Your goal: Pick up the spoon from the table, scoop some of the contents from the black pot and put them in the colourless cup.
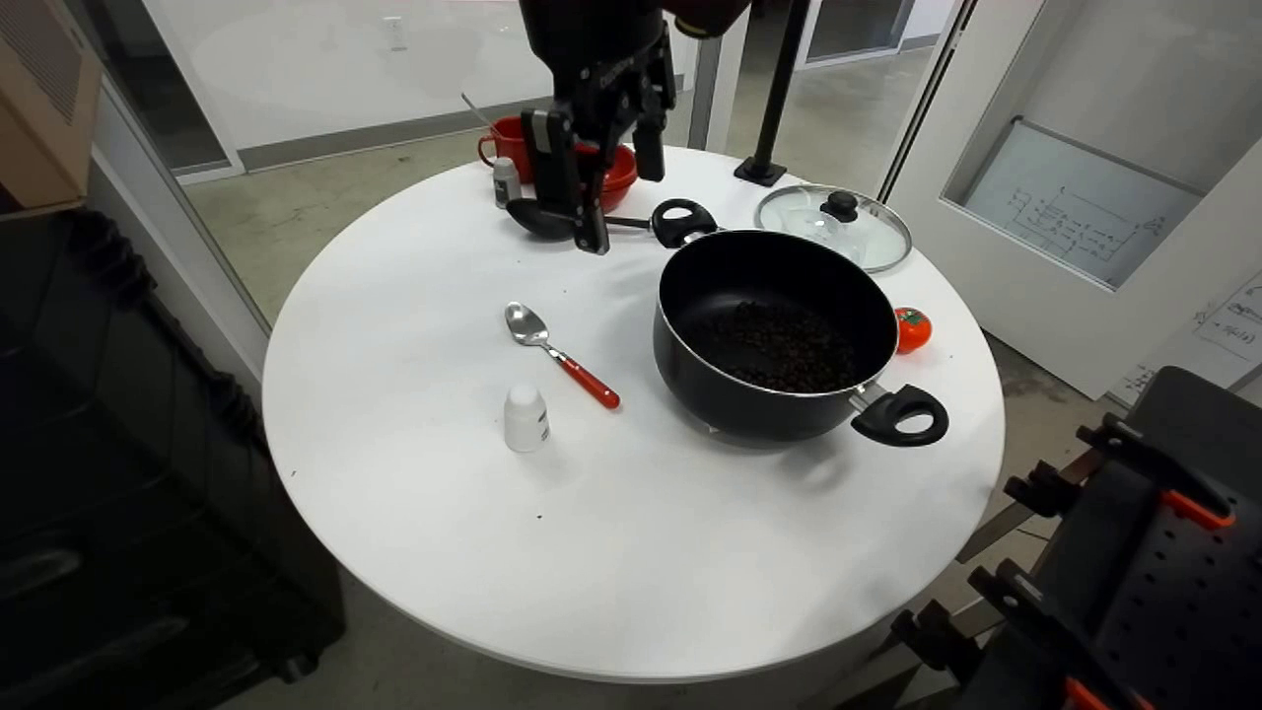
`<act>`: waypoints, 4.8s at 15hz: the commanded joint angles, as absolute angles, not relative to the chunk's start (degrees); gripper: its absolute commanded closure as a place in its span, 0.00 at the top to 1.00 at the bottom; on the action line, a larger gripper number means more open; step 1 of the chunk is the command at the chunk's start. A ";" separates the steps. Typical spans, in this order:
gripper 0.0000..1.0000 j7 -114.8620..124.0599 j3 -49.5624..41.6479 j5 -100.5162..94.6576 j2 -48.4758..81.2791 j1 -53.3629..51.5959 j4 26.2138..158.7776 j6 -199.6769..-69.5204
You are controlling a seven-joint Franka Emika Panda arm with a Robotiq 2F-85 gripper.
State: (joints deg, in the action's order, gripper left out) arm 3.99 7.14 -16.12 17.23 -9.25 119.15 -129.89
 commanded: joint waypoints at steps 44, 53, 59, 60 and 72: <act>1.00 -38.53 7.39 -43.56 30.18 -7.15 123.81 -138.18; 1.00 -41.83 7.74 -40.94 29.70 -5.06 124.84 -138.40; 1.00 -41.25 7.63 -39.88 28.65 -4.06 125.23 -138.33; 1.00 -41.18 7.45 -40.01 28.53 -3.91 125.34 -138.20; 1.00 -31.97 8.10 -24.04 27.09 -3.82 123.38 -133.16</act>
State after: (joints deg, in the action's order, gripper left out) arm -36.40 7.77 -29.42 29.07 -3.05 123.64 -135.48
